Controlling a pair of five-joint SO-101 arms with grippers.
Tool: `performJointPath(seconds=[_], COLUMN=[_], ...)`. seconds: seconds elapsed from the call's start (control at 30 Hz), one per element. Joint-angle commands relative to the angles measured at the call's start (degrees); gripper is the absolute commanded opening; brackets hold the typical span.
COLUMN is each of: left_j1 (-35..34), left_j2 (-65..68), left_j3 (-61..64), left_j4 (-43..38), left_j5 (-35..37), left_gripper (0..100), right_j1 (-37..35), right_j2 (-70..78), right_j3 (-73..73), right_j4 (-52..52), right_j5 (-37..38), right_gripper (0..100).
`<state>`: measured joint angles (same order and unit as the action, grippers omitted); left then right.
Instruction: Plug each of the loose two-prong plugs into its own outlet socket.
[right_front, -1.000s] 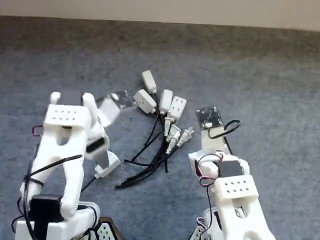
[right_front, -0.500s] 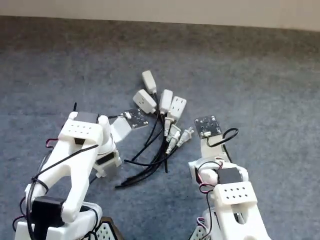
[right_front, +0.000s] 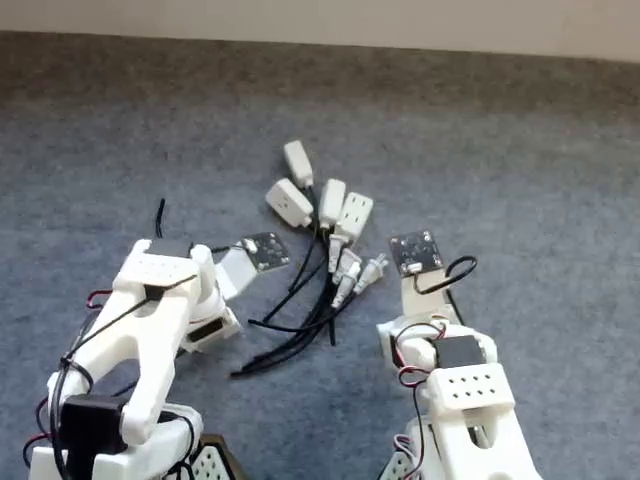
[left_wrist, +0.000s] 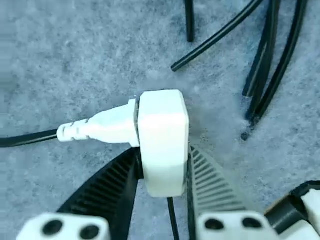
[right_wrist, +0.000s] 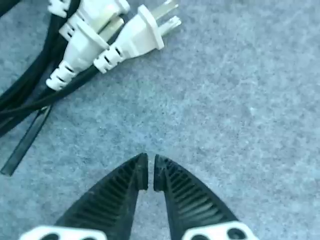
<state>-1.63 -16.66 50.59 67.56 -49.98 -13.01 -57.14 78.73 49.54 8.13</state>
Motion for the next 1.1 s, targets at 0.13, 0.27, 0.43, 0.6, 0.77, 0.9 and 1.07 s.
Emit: performJointPath(seconds=[0.13,0.27,0.43,0.6,0.77,0.9,1.07], left_j1=[-17.71,-22.46,-22.37,-17.1,-13.05,-11.65,-10.51], left_j2=[-1.01,4.0,24.48,46.11,64.13,75.74,86.81], left_j3=[-23.08,-38.99,-66.86,-97.01,-123.56,-135.52,-143.08], left_j4=[2.29,7.47,17.93,27.87,32.88,32.09,26.46], left_j5=[-0.62,2.02,9.05,11.43,13.01,12.66,12.66], left_gripper=[2,2,2,2,3,3,3], right_j1=[0.31,0.31,0.31,0.31,0.31,0.31,0.31], right_j2=[-0.84,-0.84,-0.84,-0.84,-0.84,-0.84,-0.84], right_j3=[-0.13,-0.13,-0.13,-0.13,-0.13,-0.13,-0.13], right_j4=[-1.8,-1.8,-1.71,-1.8,-1.8,-1.8,-1.8], right_j5=[0.35,0.35,0.35,0.35,0.35,0.35,0.35], right_gripper=[3.2,3.2,3.2,3.2,3.2,3.2,3.2])
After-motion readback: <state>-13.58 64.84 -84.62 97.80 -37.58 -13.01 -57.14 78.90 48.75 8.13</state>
